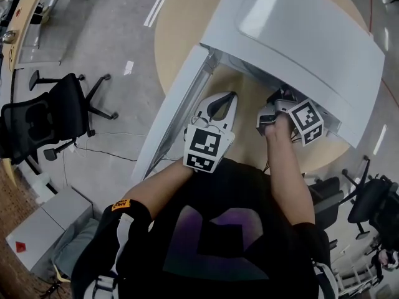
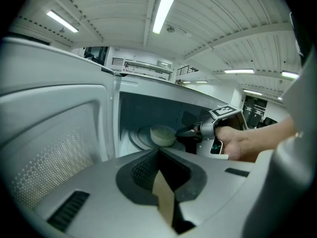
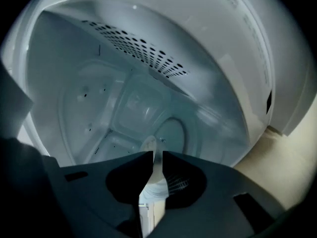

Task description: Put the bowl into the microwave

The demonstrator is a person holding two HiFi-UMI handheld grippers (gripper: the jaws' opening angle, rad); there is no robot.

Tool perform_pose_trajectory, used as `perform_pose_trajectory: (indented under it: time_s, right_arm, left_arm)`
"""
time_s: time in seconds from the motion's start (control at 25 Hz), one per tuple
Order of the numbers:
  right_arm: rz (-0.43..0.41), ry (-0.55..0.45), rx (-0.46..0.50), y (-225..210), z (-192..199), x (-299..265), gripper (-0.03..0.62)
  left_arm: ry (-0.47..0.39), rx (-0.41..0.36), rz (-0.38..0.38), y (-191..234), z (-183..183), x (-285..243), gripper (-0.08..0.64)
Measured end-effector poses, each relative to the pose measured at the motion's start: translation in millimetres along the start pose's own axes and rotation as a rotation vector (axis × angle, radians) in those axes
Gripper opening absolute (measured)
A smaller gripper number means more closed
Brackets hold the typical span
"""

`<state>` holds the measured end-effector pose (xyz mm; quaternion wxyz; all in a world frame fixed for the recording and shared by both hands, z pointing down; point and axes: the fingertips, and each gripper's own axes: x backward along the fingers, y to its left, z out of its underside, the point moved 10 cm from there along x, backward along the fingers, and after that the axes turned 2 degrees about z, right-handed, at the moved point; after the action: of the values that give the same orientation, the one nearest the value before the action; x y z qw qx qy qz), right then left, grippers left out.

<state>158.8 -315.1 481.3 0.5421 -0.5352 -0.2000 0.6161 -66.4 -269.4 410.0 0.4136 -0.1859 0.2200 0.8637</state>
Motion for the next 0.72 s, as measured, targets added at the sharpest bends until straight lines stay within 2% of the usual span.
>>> perform_pose_trajectory:
  time_s: [0.32,0.56,0.72]
  right_arm:
    - [0.043,-0.008,0.106,0.0,9.8,36.0,0.066]
    - [0.015,-0.027,0.296,19.1,25.4,72.1,0.064]
    - [-0.017,-0.035,0.388,33.2,39.3,98.0,0.064]
  left_arm:
    - [-0.033,0.040,0.033,0.0,7.5,16.3,0.046]
    - [-0.075,0.039,0.076,-2.1,9.0,31.9,0.046]
    - [-0.101,0.063,0.101,0.2,9.6,40.3,0.045]
